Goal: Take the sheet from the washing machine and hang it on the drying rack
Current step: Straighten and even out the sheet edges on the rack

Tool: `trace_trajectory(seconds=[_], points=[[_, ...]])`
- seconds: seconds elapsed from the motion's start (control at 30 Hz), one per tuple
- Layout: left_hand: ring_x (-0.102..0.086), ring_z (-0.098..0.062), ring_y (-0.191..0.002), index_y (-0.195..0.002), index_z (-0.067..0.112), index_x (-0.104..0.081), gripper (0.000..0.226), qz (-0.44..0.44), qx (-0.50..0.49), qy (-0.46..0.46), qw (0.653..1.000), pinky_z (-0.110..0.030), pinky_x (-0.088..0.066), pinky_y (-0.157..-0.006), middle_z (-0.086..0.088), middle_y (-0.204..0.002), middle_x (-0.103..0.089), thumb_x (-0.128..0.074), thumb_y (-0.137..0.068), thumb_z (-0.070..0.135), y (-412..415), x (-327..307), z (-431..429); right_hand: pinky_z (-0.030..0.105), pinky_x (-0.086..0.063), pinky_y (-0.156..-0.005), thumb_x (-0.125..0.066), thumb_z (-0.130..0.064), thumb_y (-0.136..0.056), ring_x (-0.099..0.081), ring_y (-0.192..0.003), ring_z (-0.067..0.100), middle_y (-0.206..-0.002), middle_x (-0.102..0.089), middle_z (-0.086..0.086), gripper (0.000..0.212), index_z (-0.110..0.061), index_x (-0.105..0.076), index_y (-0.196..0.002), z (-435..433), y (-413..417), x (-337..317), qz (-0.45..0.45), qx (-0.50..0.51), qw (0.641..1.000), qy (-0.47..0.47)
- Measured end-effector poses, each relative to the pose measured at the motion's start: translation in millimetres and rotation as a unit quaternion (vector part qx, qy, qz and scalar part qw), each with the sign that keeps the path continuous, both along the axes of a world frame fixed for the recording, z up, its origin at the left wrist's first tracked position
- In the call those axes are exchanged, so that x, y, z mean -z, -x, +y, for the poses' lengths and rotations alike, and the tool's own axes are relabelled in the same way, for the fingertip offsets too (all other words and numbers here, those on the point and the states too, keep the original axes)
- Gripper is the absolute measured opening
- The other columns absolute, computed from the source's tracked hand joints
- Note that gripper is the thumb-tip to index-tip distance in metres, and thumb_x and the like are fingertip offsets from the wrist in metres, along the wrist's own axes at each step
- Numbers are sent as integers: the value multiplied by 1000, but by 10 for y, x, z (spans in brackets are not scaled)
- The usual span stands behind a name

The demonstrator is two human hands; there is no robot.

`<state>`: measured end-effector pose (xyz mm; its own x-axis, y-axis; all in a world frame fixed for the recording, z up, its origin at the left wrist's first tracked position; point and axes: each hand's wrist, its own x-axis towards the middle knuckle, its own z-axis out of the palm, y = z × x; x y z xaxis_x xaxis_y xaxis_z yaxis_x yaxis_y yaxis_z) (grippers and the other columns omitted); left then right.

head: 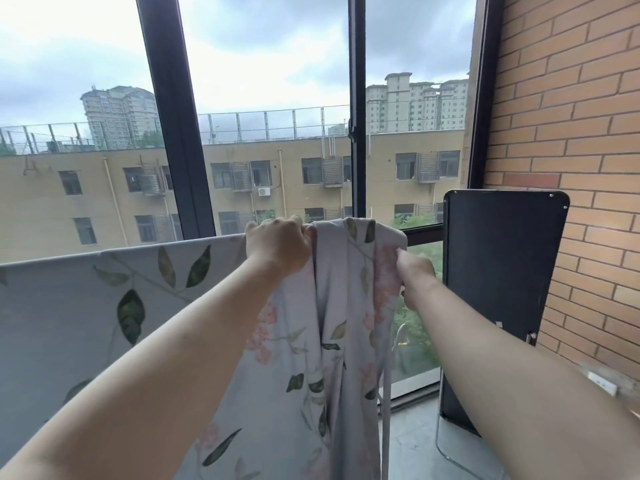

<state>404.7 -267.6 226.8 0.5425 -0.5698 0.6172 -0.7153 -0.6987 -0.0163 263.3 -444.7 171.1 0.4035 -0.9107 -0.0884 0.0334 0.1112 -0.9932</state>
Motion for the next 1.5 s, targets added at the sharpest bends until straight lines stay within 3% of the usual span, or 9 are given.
trace_trajectory(seconds=[0.2,0.4,0.5,0.77,0.9,1.03,1.17,1.27,1.5], points=[[-60,-30,-107,-110,15,-61,46,-10,-31,-5,999,-45,-36,-95,-9,-112,-68,-26,-102,44,139,10,-147,28,-50,-64,-55,-25,-102,-60,-69,16,-82,-65,0,19,-18,-67,-88,-161,5,-90,-56,-55,996,40],[-61,-29,-103,-99,15,-60,33,-27,30,18,999,-42,-37,-90,-7,-107,-68,-32,-100,32,216,-3,-399,39,-49,-71,-52,-22,-97,-58,-84,24,-89,-62,10,26,-20,-69,-77,-424,4,-437,-117,-47,990,69],[-62,-29,-98,-97,16,-62,31,-34,46,25,998,-40,-35,-84,-8,-104,-68,-34,-100,30,204,-40,-537,49,-57,-87,-52,-31,-90,-66,-95,29,-103,-70,12,24,-31,-75,-84,-672,41,-628,-136,-20,986,97],[-57,-29,-82,-100,15,-65,26,8,77,13,997,-32,-37,-71,-11,-100,-70,-41,-90,12,370,-204,-918,22,-53,-66,-45,-32,-106,-64,-98,10,-122,-63,-11,37,-38,-53,-142,-929,287,-857,-69,-26,985,158],[-63,-35,-97,-105,12,-64,26,52,82,37,995,-33,-38,-71,-14,-107,-68,-40,-93,12,375,-217,-1041,24,-43,-97,-39,-26,-109,-51,-129,13,-143,-53,-10,41,-27,-46,-149,-949,198,-795,-73,-51,979,183],[-61,-34,-93,-105,13,-64,28,56,87,50,993,-34,-38,-71,-14,-108,-68,-39,-94,14,406,-212,-1171,40,-58,-88,-42,-30,-108,-68,-102,23,-118,-69,4,27,-29,-60,-128,-950,152,-635,-22,-136,980,142],[-54,-30,-80,-103,18,-66,32,56,105,68,991,-33,-37,-65,-11,-102,-68,-37,-98,31,431,-220,-1245,37,-53,-66,-55,-30,-101,-64,-74,24,-92,-63,13,37,0,-61,-121,-912,161,-479,-91,-278,955,42],[-59,-28,-78,-93,24,-65,51,42,86,51,994,-32,-36,-59,-4,-88,-67,-34,-96,64,415,-189,-1243,27,-52,-52,-33,-12,-101,-60,-54,18,-74,-65,8,29,-7,-61,-98,-751,162,-392,-173,-345,922,-21],[-56,-27,-106,-102,19,-63,32,-115,145,209,960,-41,-40,-92,-3,-110,-62,-58,-88,47,477,57,-1094,27,-54,-46,-28,30,-85,-67,-59,18,-83,-68,9,84,-30,-51,-139,-674,227,-256,-182,-409,894,25]])
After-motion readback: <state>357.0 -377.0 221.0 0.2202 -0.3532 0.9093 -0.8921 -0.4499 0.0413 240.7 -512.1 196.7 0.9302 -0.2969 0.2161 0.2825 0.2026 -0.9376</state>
